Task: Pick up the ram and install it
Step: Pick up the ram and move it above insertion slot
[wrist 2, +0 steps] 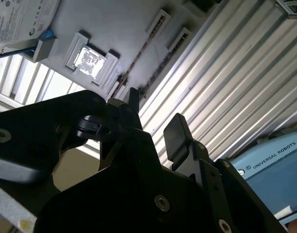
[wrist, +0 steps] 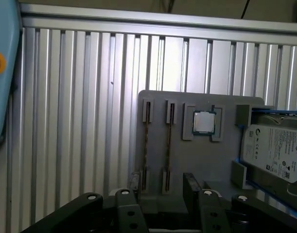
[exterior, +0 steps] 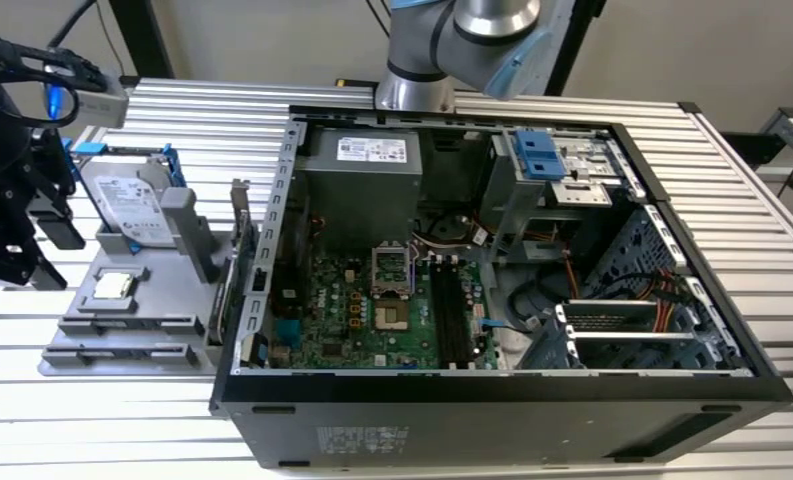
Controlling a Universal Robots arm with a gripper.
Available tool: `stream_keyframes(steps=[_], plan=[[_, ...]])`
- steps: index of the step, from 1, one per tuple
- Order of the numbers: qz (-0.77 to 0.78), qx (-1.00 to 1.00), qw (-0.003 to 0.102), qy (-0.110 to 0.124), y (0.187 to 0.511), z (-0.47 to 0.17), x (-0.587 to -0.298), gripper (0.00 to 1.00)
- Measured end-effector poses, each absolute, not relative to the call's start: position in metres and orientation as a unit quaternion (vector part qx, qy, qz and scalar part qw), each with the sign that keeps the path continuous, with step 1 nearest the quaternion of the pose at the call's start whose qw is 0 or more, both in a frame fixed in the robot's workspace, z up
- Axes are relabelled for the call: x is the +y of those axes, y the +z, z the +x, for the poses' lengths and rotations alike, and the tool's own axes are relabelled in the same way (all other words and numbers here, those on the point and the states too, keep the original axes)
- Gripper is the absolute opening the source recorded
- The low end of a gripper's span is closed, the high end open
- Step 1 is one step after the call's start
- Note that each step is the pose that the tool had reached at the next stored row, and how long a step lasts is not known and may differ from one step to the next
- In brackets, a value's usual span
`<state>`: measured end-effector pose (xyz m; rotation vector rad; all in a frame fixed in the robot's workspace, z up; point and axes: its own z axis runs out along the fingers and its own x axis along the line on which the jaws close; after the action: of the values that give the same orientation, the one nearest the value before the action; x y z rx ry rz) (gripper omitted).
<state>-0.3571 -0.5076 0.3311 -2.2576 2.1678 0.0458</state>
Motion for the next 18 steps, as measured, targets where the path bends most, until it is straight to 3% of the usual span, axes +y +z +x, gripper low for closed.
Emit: stream_keyframes(steps=[18], plan=[[-0.721, 0.693, 0.006, 0.015, 0.3233, -0.3572, -0.5076, 1.00]])
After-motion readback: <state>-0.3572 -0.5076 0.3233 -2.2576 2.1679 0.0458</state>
